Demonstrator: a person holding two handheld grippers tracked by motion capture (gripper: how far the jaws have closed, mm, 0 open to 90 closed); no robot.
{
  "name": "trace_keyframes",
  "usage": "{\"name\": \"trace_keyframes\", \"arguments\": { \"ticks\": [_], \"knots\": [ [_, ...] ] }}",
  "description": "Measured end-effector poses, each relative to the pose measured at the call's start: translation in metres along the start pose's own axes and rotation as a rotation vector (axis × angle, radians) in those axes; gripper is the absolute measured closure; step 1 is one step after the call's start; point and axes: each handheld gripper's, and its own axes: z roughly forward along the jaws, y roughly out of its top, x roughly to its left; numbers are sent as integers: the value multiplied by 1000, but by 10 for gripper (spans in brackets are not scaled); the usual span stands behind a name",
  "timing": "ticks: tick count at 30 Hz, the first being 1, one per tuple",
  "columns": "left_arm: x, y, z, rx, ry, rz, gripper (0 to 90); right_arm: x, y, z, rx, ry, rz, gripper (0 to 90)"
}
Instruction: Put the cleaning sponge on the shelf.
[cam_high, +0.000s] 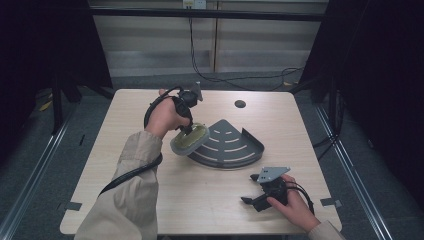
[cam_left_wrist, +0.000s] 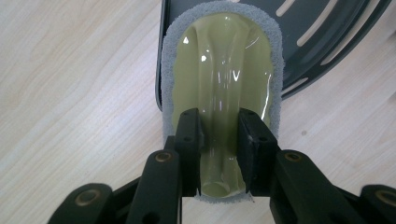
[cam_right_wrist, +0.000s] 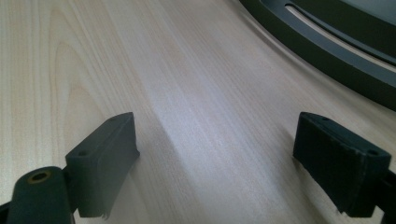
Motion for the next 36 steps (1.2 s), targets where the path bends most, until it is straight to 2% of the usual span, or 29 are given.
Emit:
{"name": "trace_keyframes", "arguments": {
  "ticks": [8,29,36],
  "knots": [
    [-2,9,2,-8,-10,6,715,0,0,0,0,-2,0,131],
    [-11,31,7,-10,13,48,714,0,0,0,0,-3,-2,131],
    [-13,34,8,-19,8,41,714,0,0,0,0,-3,-1,131]
  ]
}}
